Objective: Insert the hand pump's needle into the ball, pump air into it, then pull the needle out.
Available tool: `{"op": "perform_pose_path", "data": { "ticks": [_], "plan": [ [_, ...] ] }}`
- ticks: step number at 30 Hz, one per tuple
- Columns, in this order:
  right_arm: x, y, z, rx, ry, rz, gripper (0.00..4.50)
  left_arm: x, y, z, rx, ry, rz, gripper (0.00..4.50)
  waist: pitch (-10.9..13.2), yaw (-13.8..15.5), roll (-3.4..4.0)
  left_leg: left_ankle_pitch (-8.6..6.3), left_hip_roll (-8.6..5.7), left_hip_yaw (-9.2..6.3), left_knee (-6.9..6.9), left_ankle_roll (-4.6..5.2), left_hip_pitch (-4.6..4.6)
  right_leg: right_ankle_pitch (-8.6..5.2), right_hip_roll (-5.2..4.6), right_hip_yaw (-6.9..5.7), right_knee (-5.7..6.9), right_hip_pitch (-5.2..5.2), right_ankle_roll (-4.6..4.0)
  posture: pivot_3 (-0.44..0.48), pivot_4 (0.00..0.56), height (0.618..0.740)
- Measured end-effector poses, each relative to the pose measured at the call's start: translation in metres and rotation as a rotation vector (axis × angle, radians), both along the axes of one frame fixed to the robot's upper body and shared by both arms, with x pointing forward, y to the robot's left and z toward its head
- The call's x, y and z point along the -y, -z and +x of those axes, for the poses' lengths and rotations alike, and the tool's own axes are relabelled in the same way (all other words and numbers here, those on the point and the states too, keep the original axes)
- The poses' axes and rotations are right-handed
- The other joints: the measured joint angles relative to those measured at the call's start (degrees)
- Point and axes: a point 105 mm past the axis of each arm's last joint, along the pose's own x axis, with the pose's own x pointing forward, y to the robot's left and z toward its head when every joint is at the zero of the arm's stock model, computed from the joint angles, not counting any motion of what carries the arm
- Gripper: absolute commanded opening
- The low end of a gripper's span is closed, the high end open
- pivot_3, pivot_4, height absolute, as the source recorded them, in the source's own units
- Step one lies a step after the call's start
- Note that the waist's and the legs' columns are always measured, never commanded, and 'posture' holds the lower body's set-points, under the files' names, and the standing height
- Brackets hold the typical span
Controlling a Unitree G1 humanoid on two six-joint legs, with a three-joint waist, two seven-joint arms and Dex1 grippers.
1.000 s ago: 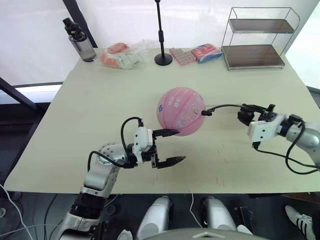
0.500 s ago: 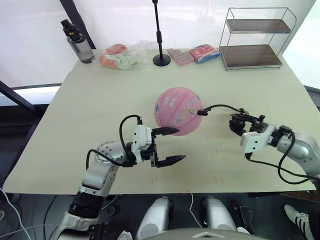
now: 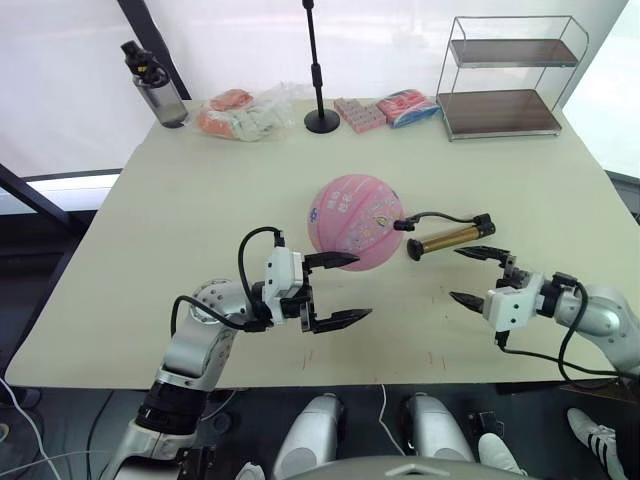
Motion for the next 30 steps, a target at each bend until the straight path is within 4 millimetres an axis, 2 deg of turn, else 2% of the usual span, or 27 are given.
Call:
{"op": "perform_pose_path", "data": {
  "ticks": [5,10,15,20,24,30],
  "plan": [
    [0.004,-0.008,-0.014,-0.103,0.036,0.181,4.46,-0.001,0.000,0.000,0.001,0.001,0.005,4.50,0.00,-0.31,0.00,-0.11,0.00,-0.01,0.07,0.20,0.03,0.00,-0.01,0.02,0.14,0.00,0.00,0.000,0.150,0.740],
    [0.010,-0.002,-0.034,-0.274,0.095,0.345,4.46,-0.002,-0.003,0.002,0.012,-0.005,0.012,4.50,0.01,-0.25,0.00,-0.14,0.01,-0.04,0.11,0.24,0.08,-0.01,0.00,0.03,0.22,0.03,-0.01,0.000,0.150,0.740],
    [0.013,-0.017,-0.042,-0.372,0.180,0.585,4.46,-0.003,-0.001,0.002,-0.006,-0.026,0.007,4.50,0.01,-0.54,0.00,-0.14,0.03,-0.01,0.14,0.25,0.11,0.00,0.02,0.09,0.26,0.03,0.00,0.000,0.150,0.740],
    [0.011,-0.020,-0.052,-0.486,0.210,0.720,4.46,-0.008,-0.006,0.005,0.006,-0.071,-0.013,4.50,0.01,-0.30,0.00,-0.14,0.02,-0.03,0.17,0.25,0.10,0.00,0.01,0.07,0.27,0.03,0.00,0.000,0.150,0.740],
    [0.012,-0.029,-0.062,-0.574,0.221,0.830,4.46,-0.016,-0.016,0.015,0.013,-0.144,-0.045,4.50,0.01,-0.02,-0.01,-0.14,0.03,-0.04,0.18,0.25,0.08,0.00,0.02,0.06,0.26,0.02,0.00,0.000,0.150,0.740],
    [0.016,-0.047,-0.074,-0.601,0.181,0.904,4.46,-0.033,-0.046,0.041,0.065,-0.304,-0.095,4.50,0.03,0.36,-0.05,-0.14,0.03,-0.04,0.18,0.25,0.08,-0.01,0.02,0.03,0.26,0.03,0.01,0.000,0.150,0.740]
  ]
}}
